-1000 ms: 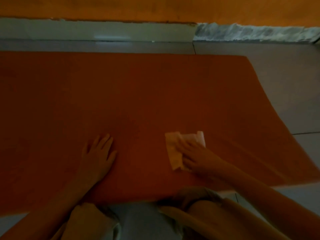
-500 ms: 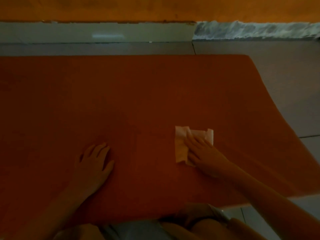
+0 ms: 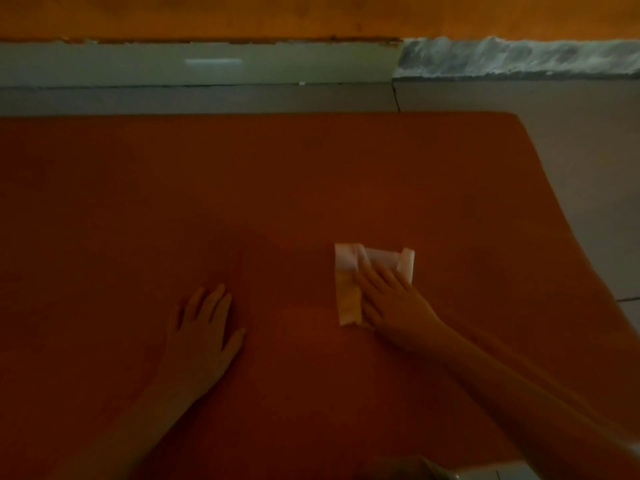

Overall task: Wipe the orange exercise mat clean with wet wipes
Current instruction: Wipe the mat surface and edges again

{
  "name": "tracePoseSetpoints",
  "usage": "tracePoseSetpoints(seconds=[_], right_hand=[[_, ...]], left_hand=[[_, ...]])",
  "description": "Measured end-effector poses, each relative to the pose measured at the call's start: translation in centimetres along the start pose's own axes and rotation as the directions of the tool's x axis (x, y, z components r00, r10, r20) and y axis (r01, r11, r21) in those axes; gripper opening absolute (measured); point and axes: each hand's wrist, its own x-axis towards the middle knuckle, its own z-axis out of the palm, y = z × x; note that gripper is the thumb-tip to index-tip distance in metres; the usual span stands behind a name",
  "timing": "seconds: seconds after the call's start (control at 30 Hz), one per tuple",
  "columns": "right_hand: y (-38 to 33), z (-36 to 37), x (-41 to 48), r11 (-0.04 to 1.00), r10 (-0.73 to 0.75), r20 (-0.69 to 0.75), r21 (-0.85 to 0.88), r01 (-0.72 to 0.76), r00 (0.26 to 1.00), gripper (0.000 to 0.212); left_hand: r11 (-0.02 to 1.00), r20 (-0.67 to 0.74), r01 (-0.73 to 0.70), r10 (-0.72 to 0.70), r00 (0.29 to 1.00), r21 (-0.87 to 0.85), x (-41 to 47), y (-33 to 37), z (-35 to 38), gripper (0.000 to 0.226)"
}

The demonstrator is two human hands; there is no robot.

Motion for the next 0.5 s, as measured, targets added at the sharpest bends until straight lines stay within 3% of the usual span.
tracePoseSetpoints(seconds=[0.1, 0.17, 0.3, 0.37, 0.5], right_hand=[[-0.3, -0.6, 4.4, 0.986, 0.161, -0.032, 0.046, -0.160, 0.986, 0.070], [-1.5, -0.8, 6.1, 0.974, 0.195, -0.051, 0.125, -0.188, 0.979, 0.063], [0.0, -0.7, 6.4, 0.998, -0.056, -0.092, 0.015, 0.057, 0.994, 0.064], [2.4, -1.4, 7.7, 0.995, -0.096, -0.080, -0.041, 0.093, 0.992, 0.062], [3.9, -3.6, 12.1, 0.994, 0.103, -0.091, -0.021, -0.105, 0.991, 0.065]], left_hand=[[0.999, 0.022, 0.024, -0.023, 0.999, -0.038, 0.6, 0.2, -0.4, 0.093], [0.999, 0.033, 0.007, -0.006, 0.999, -0.031, 1.6, 0.3, -0.7, 0.092], [0.999, -0.001, -0.026, 0.026, 1.000, -0.020, 5.6, 1.1, -2.0, 0.096], [0.999, -0.005, -0.015, 0.014, 1.000, -0.039, 8.0, 1.4, -2.7, 0.095], [0.996, -0.038, -0.009, 0.006, 0.999, -0.093, 11.7, 2.3, -4.5, 0.087]])
